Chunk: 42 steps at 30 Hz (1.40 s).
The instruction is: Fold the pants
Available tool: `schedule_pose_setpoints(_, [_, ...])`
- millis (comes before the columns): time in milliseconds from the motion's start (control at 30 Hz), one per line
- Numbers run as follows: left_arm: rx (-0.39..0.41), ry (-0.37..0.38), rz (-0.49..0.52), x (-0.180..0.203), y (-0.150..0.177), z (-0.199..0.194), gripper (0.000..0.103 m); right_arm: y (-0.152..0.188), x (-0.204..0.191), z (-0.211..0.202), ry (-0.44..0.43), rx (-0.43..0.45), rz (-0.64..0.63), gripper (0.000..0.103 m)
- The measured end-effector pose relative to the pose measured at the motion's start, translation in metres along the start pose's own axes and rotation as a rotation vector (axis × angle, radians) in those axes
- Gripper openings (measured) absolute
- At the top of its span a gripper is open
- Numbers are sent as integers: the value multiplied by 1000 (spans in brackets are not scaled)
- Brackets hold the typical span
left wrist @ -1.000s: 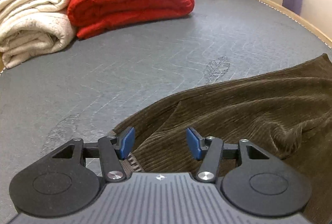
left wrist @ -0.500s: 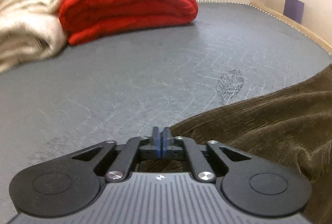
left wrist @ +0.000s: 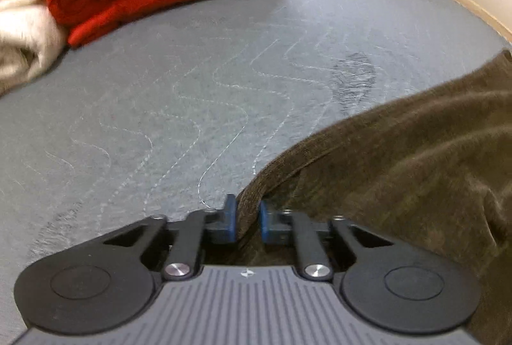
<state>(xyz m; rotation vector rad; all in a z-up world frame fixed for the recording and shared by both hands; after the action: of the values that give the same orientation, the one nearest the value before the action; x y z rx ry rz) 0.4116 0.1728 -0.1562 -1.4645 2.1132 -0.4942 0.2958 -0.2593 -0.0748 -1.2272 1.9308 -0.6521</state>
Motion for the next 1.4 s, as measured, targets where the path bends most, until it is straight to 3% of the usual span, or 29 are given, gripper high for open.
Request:
schedule_pose_setpoints(133, [73,-25,121,24,-8,-67,10,4,9,1,26,-6,25,25])
schedule_pose_setpoints(233, [145,-5,196,48,8,-133,9,6,20,-3,37,-13,89,25])
schedule_pose_setpoints(367, [196,40,273,96,69,-219,9,9,38,-19,40,3,198,17])
schedule_pose_setpoints(467, [154,64,327,131,126,-252,9,14,50,-32,19,11,252,17])
schedule_pose_setpoints(600, [13,93,389,166,189,-237,14,28,59,-31,3,-45,239,19])
schedule_pose_setpoints(667, [10,118,309,168,195,-239,16,30,61,-29,2,-64,237,19])
schedule_pose_setpoints(767, [59,160,157,159,187,-250,19,31,64,-27,10,-73,261,19])
schedule_pose_setpoints(900, [91,123,84,149,168,-246,19,27,65,-27,18,-46,257,19])
schedule_pose_setpoints(1133, [-120,79,-141,120,164,-195,19,17,57,-8,13,-28,199,10])
schedule_pose_setpoints(1267, [-139,83,-234,109,158,-189,21,14,46,20,-24,-67,207,12])
schedule_pose_setpoints(1400, [-126,70,-226,108,146,-185,35,15,33,65,-31,-129,221,18])
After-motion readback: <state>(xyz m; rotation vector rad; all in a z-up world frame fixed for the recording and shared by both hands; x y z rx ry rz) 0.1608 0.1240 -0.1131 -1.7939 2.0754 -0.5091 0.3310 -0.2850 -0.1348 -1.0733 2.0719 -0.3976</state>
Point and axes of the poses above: each gripper's, at about its wrist camera, not at the fingertips, and z roughly the way its jaws point, x to its right, y to its underside, the point moved 9 cm from there along z, roughly the way its jaws point, and after that the axes turned 7 degrees about z, right-handed, at the moved point
